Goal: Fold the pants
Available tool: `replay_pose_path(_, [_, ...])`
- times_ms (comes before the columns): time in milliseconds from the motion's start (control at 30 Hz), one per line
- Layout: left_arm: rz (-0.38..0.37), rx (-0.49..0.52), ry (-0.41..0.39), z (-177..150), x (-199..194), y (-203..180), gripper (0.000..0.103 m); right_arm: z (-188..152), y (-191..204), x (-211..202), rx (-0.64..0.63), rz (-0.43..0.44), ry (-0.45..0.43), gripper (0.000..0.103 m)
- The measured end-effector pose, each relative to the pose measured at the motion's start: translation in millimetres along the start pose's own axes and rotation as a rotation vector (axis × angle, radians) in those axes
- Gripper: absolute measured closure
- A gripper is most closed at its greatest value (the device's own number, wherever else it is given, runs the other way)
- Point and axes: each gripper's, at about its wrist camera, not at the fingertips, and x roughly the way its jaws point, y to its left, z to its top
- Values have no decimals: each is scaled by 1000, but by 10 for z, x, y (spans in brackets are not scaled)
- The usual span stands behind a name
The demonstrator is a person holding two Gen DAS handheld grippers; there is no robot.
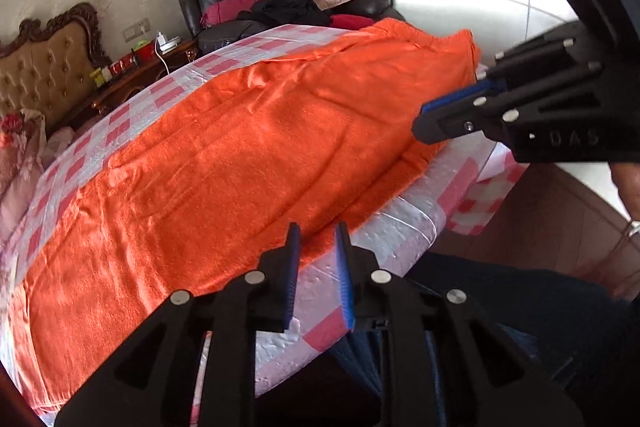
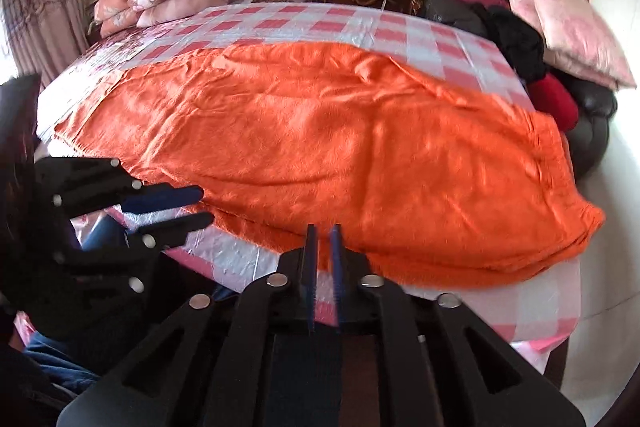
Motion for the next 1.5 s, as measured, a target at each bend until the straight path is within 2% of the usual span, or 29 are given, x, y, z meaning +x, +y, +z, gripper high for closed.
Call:
replay_pose_path(67, [38, 23, 16, 0, 72, -39, 86, -19, -19, -18, 5, -6, 0, 67])
replay_pose_path(100, [45, 27, 15, -4, 85, -43, 90, -29, -22, -43, 4, -17, -15, 37])
replay_pose_path(133, [49, 27, 13, -1, 85, -42, 99, -37, -20, -88, 0, -31, -41, 16])
replay_pose_path(167, [52, 22, 9, 8, 70, -31, 102, -39, -3, -121, -20, -39, -60, 15])
replay_pose_path(333, [62, -25, -55, 72, -139, 64, 103, -3, 92, -110, -139, -91, -77, 16])
replay_pose_path(467, [68, -28, -75, 105, -238, 66, 103, 42, 273, 13, -293, -176, -90, 18])
replay_pose_path(600, [66, -21, -69, 96, -258, 47, 103, 148, 250, -31, -290, -99, -104, 18])
replay_pose_path(667, [51, -32, -44, 59, -199, 55, 102, 173, 199, -42, -273, -84, -102, 18])
replay_pose_path(700, [55, -30, -25, 27, -154, 44, 99, 171, 159, -24, -265, -91, -95, 18])
replay_pose_path(800, [94, 2, -18, -69, -96, -15, 83, 126, 87, 80, -269, -122, -66, 25])
replay_pose_path(900, [161, 73, -22, -134, -77, -102, 83, 62, 103, 196, -335, -152, -52, 29])
replay_pose_path(967, [200, 110, -29, -154, -79, -140, 83, 22, 186, 272, -440, -203, -53, 39])
replay_pose_path(1033, [226, 143, -29, -157, -75, -168, 83, -7, 249, 333, -524, -216, -37, 64])
replay_pose_path(1067, [241, 162, -27, -157, -65, -183, 83, -22, 288, 344, -569, -197, -30, 69])
replay_pose_path(1133, [280, 206, -13, -151, -18, -221, 83, -40, 332, 347, -619, -189, -31, 91])
replay_pose_path(1200, [298, 229, 0, -149, 20, -231, 83, -39, 343, 331, -653, -195, -36, 100])
replay_pose_path(1400, [325, 285, 6, -141, 111, -292, 82, 56, 226, 139, -593, -102, -79, 103])
replay_pose_path(1433, [325, 276, 12, -121, 130, -278, 87, 54, 213, 134, -590, -96, -80, 103])
replay_pose_path(1467, [320, 274, 18, -101, 143, -273, 97, 49, 204, 121, -586, -92, -83, 103])
replay_pose_path(1500, [336, 272, 3, -74, 119, -264, 101, 45, 195, 110, -581, -80, -84, 103])
